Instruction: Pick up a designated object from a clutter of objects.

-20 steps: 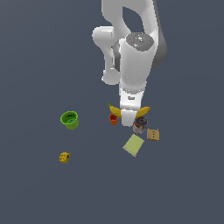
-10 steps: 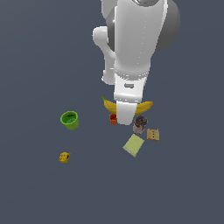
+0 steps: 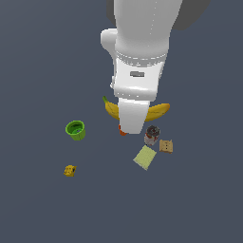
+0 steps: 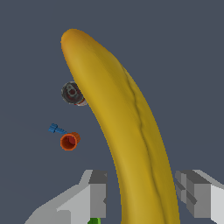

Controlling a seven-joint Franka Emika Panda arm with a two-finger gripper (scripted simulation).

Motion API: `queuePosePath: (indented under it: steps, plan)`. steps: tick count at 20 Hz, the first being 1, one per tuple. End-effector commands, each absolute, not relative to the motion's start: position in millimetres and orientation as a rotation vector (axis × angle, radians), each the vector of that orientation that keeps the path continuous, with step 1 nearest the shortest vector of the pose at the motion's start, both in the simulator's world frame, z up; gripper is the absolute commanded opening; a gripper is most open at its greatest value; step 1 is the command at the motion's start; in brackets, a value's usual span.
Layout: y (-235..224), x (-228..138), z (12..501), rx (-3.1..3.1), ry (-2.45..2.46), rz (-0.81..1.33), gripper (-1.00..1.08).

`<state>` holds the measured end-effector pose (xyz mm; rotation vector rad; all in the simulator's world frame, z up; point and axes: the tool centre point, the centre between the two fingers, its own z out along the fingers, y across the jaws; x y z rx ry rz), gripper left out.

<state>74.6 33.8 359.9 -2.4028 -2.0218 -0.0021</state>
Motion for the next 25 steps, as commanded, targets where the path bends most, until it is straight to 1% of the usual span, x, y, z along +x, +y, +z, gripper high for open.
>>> queuePosePath:
  steps: [1, 12, 25]
  plan:
    - [31, 83, 375, -2.403, -2.023, -0.003, -1.00]
    - [20, 111, 420, -2.403, -2.023, -0.001, -1.00]
    - [17, 121, 435, -2.403, -2.024, 0.000, -1.00]
